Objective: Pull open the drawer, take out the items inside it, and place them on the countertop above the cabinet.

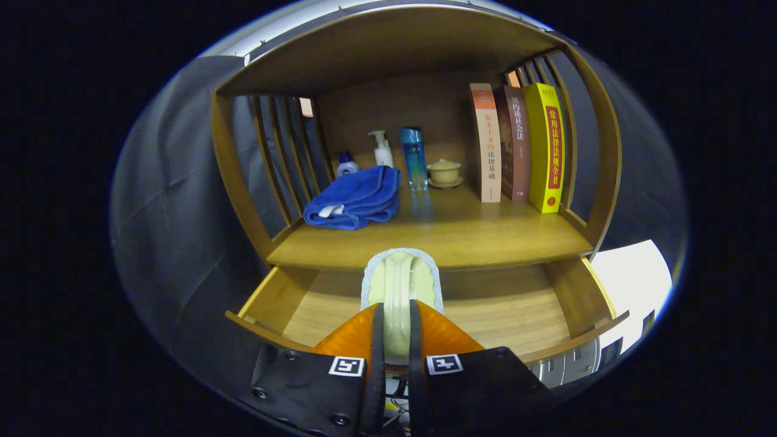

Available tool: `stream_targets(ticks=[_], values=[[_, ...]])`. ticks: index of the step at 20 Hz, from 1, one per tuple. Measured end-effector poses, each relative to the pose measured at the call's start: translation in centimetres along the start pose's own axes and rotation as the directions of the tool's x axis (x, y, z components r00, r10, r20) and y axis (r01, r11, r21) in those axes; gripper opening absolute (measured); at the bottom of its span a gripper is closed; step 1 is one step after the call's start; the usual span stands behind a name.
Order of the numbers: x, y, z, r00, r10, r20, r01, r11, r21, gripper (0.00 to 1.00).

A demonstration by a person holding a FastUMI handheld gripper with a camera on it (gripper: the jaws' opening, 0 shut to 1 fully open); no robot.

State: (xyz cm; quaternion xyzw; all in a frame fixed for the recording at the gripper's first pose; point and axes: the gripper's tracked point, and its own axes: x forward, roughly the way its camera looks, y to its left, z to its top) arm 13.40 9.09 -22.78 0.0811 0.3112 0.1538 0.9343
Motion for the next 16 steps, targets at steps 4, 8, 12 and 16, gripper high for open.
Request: stream_targets(ticks=[4,8,12,16], values=[[3.1,-1.0,3.4,0.999,-0.029,0.013,0.030,0.999,-0.036,0.24],[8.8,-2.5,5.8,0.995,-0.104,-0.007,0.104,0.994,-0.039,0.24],[13.2,-4.0,5.6,0.983,-0.176,-0.060,0.171,0.982,-0.078,0.24],[15.5,-5.3,6.1,0.972,-0.229,-0.054,0.224,0.971,-0.085,0.24]])
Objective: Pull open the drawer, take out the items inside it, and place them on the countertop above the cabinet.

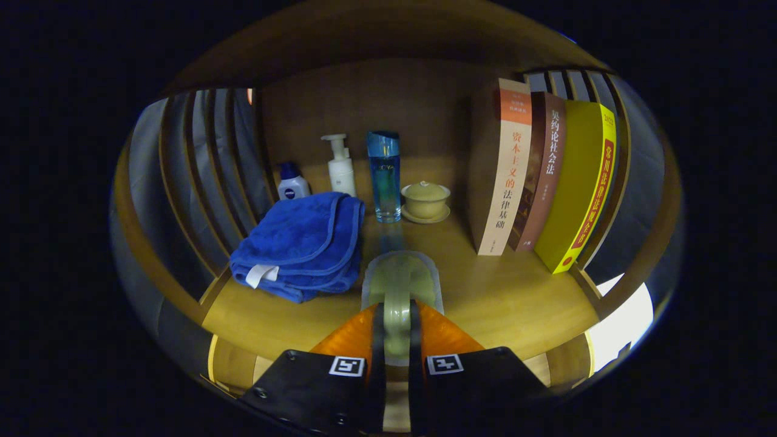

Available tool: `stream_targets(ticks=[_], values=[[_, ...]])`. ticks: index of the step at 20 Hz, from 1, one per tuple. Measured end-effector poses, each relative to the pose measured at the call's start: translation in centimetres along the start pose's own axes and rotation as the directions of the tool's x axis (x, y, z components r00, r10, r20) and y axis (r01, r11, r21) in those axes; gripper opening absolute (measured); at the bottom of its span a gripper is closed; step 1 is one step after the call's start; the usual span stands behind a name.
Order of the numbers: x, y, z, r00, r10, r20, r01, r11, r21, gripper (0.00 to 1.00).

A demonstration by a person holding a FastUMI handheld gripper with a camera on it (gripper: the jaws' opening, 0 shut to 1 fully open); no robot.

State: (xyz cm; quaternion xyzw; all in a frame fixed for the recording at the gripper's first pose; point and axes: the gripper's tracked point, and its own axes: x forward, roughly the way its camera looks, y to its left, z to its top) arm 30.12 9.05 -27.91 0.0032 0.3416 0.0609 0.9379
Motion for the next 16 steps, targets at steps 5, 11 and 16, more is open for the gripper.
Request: stream_targets(ticks=[5,11,16], values=[[0.4,0.3,0.0,1.000,-0.003,0.003,0.003,1.000,-0.021,0.26],[0.4,0.6,-0.7,1.000,0.011,-0.005,-0.011,1.000,-0.019,0.42],[-1.8,1.1,0.5,0.999,0.009,0.054,-0.006,0.999,-0.050,0.83]])
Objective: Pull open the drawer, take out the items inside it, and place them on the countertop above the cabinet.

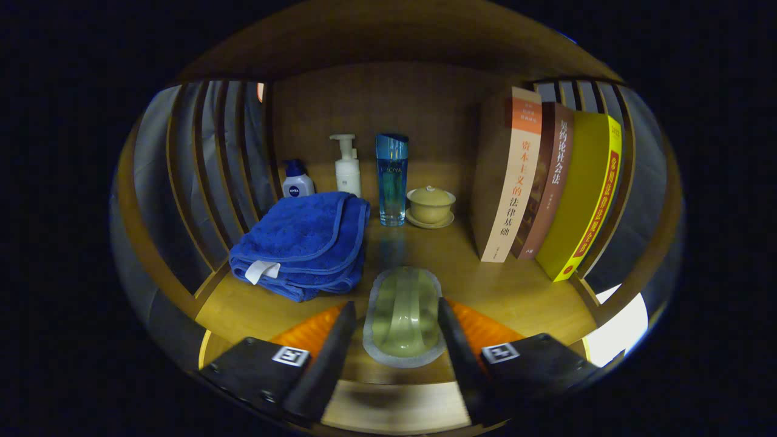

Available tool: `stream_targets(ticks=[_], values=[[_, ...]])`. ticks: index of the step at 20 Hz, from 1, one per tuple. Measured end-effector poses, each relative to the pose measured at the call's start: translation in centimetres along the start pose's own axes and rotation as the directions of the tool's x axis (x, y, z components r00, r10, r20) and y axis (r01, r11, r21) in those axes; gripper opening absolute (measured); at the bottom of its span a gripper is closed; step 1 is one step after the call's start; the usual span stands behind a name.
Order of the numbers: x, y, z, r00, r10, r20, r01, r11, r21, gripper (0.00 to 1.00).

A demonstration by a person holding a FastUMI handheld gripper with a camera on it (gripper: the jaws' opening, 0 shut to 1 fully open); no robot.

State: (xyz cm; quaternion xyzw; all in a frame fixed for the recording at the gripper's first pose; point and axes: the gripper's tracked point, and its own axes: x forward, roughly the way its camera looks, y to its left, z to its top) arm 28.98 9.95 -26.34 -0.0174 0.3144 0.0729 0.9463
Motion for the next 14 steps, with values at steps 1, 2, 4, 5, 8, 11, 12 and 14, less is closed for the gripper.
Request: stream_targets(ticks=[1,2,4,5,8,11,12,14], values=[[-0.7,0.1,0.9,1.000,0.001,0.028,-0.001,1.000,0.001,0.92],[-1.9,0.5,1.7,0.998,0.013,0.062,-0.014,1.000,0.007,1.00],[-5.3,1.5,3.4,0.991,0.039,0.131,-0.041,0.999,0.013,1.00],[-7.2,1.9,4.3,0.984,0.054,0.167,-0.055,0.998,0.005,1.00],[-12.8,3.2,5.3,0.962,0.098,0.255,-0.091,0.995,-0.042,1.00],[-17.3,4.2,4.1,0.938,0.112,0.329,-0.112,0.994,-0.017,1.00],[-18.5,4.4,3.2,0.930,0.112,0.351,-0.120,0.993,0.001,1.00],[-20.6,4.2,0.9,0.922,0.105,0.374,-0.121,0.992,0.019,1.00]])
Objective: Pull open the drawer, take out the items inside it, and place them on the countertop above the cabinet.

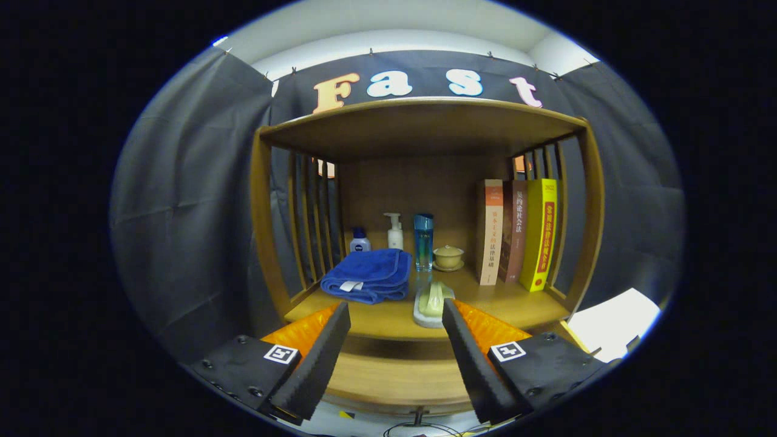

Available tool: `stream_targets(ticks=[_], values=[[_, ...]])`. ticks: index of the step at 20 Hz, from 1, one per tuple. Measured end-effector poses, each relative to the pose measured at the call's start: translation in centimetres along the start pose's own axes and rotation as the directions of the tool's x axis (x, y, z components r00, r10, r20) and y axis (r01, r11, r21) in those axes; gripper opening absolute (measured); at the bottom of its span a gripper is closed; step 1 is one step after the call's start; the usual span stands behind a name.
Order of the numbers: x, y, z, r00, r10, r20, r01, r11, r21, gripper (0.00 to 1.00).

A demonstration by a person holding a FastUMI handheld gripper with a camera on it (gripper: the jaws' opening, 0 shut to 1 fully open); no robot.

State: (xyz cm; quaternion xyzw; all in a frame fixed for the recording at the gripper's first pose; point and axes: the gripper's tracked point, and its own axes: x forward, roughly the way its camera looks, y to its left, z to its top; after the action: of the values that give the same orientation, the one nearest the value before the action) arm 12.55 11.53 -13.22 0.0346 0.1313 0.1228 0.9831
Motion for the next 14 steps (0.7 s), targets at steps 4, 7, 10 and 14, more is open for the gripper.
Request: stream_targets(ticks=[4,7,10,14], values=[[-3.5,-0.8,-2.8,0.998,-0.029,0.051,0.030,0.999,-0.019,1.00],[-5.6,-1.6,-5.2,0.995,-0.058,0.079,0.063,0.996,-0.062,1.00],[-6.8,-1.0,-8.5,0.997,-0.057,0.057,0.060,0.997,-0.043,1.00],[-7.3,-1.8,-11.8,0.996,-0.077,0.053,0.081,0.994,-0.070,0.99]])
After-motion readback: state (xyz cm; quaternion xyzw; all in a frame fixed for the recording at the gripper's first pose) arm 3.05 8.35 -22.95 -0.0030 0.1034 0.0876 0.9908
